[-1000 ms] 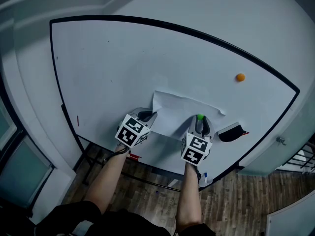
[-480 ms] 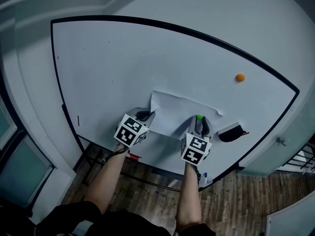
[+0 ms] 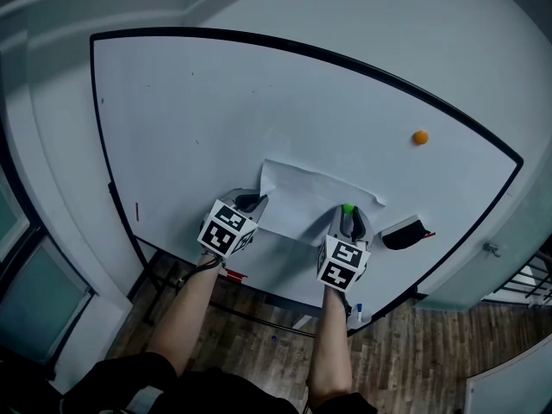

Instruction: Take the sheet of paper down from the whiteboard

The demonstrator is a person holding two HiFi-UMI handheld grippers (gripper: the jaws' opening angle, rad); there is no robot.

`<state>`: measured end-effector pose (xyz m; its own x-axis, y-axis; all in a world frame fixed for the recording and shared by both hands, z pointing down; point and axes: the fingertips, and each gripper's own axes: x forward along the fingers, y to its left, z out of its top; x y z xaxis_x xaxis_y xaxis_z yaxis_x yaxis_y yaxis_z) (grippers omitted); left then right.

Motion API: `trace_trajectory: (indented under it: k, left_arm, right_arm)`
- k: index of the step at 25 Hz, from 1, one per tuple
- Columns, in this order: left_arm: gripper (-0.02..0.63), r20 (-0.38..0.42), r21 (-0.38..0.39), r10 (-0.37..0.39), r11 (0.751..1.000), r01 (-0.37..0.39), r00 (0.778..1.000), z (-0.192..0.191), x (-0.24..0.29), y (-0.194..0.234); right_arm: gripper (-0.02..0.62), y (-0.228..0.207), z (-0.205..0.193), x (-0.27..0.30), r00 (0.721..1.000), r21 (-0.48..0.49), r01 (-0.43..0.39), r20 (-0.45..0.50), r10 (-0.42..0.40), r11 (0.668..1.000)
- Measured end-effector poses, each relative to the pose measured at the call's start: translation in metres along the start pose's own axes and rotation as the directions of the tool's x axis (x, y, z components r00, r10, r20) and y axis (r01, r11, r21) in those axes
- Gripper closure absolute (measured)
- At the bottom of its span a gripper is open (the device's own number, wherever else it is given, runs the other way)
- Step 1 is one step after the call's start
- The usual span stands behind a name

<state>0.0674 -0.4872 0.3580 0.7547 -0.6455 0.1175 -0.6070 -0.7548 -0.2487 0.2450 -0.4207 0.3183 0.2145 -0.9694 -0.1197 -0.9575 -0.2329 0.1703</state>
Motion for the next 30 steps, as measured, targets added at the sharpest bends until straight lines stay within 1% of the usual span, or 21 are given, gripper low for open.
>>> trace_trajectory:
  k: [6,17,30]
  left_arm:
    - [0.584,-0.011,0.002,0.018,1.0,-0.018,1.0,-0.005,-0.003,0.002]
    - [0.584,-0.042,0.038,0.052,0.998,-0.051,0.998,-0.013,-0.006,0.009]
    - [0.584,-0.068,0.03,0.078,0.997,-0.076,0.995,-0.022,-0.011,0.019]
  right_arm:
    - [0.462,-0.002,-0.002,-0.002,1.0,0.0,-0.001,-0.001,0.001,1.0]
    - [0.462,-0.006,-0.005,-0.002,1.0,0.006,0.006,-0.004,-0.006,1.0]
    - [0.462,-0.008,-0.005,-0.002,1.0,0.009,0.006,-0.005,-0.006,1.0]
